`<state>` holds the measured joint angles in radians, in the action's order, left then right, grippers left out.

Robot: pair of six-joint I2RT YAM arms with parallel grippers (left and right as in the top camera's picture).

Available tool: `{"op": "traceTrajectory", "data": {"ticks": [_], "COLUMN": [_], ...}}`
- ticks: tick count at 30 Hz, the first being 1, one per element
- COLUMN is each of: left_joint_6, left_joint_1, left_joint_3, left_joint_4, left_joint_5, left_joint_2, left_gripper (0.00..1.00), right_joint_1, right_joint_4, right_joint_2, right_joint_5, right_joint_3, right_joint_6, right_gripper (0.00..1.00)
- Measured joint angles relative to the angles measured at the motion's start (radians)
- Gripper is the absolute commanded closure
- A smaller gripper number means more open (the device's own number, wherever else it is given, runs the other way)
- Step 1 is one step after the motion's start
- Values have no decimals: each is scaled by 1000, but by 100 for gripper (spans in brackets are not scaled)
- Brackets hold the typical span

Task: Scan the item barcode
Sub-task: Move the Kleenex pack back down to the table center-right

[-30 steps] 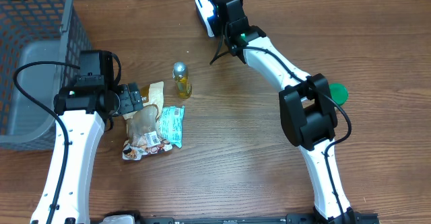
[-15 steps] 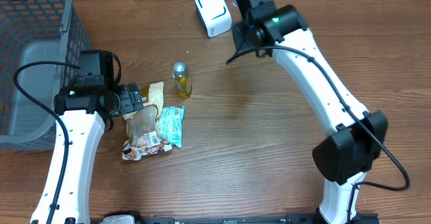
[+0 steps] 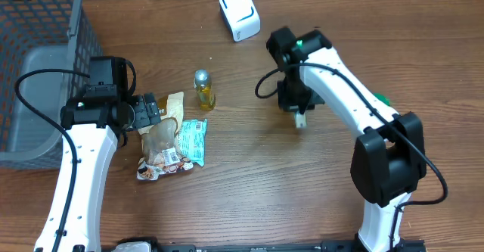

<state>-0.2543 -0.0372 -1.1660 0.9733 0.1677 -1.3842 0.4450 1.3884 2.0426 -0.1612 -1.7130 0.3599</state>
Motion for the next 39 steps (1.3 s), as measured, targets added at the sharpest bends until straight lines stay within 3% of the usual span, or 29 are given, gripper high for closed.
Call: {"op": "traceTrajectory", "data": {"ticks": [8,10,13,14,19,29,39], "left_joint_6": [0,0,0,0,0,0,0], "left_joint_1": [0,0,0,0,0,0,0], "left_joint_3": [0,0,0,0,0,0,0], "left_joint_4": [0,0,0,0,0,0,0], "left_joint_5": [0,0,0,0,0,0,0], "left_joint_2": [0,0,0,0,0,0,0], "left_gripper": [0,0,0,0,0,0,1], "right_joint_1": [-3,-5,-8,-10,-11,-12,-12], "right_joint_4": [-80,-80,-83,-87,-95,-137,-360], "right_joint_2": [10,11,11,11,11,11,11], "right_joint_5": [0,-3,-10,-12,-16,-23,-8], "right_joint_3": [137,141,142,142,142,142,143], "right_joint_6": [7,7,9,12,16,11,6], "right_gripper": [85,80,69,60,37,36,38]}}
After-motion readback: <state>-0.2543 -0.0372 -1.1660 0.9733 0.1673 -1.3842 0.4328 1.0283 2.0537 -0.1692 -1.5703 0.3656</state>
